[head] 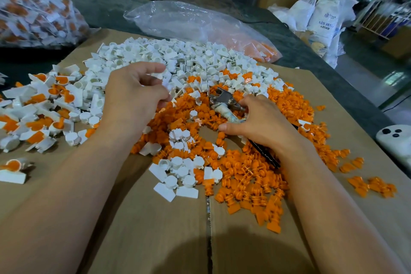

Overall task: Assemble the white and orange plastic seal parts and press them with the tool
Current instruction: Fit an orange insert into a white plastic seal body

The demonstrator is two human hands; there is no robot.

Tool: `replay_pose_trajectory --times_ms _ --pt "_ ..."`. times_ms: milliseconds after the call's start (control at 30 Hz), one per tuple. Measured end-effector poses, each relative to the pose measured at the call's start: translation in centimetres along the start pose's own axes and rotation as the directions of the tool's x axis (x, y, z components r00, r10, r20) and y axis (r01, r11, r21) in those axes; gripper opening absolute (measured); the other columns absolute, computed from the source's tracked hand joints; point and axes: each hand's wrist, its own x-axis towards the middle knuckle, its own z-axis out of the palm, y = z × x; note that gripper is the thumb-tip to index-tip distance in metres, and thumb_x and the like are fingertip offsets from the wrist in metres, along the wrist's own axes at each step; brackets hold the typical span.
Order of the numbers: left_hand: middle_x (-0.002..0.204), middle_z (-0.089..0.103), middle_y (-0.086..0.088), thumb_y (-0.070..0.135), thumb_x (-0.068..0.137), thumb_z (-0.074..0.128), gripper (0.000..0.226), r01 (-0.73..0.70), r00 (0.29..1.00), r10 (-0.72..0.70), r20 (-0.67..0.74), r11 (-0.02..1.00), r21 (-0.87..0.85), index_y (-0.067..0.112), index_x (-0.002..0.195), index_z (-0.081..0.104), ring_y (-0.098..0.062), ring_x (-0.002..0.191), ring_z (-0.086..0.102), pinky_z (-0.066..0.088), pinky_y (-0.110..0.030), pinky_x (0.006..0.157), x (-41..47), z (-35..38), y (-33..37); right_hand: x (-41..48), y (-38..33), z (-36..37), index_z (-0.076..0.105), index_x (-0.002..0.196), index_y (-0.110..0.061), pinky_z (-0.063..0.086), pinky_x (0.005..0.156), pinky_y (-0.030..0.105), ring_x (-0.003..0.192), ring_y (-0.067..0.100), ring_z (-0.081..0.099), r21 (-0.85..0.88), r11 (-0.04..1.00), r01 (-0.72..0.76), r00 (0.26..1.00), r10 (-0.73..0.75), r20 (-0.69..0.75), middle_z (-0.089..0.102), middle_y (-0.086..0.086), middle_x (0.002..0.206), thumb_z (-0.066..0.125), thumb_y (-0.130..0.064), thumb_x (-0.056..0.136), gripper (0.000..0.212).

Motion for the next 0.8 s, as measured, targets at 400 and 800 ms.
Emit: replay_pose_trajectory --times_ms 400,800 --pt "0.091 0.062 -0.008 -0.016 0.082 0.048 0.041 0.132 0.986 -0.097 0.133 0.948 -0.288 0.014 0.106 0.064 -0.017 0.061 0.070 0.054 -0.020 0.054 -0.1 0.4 0.3 -1.3 -1.8 -1.1 0.066 0.098 -0.024 0.030 0.070 0.017 0.095 0.006 0.042 0.107 0.941 0.320 0.938 -0.299 -0.175 0.048 -0.007 0.098 0.066 -0.034 0.081 0.020" --pt "0.057 0.061 -0.001 -0.016 0.082 0.050 0.032 0.199 0.955 -0.124 0.268 0.942 -0.271 0.013 0.081 0.064 -0.018 0.064 0.071 0.054 -0.019 0.051 -0.5 0.6 0.4 -0.9 -3.1 0.7 0.065 0.101 -0.016 0.023 0.073 0.024 0.098 0.018 0.042 -0.180 0.929 0.323 0.934 -0.343 -0.096 0.038 -0.004 0.086 0.063 -0.041 0.081 0.031"
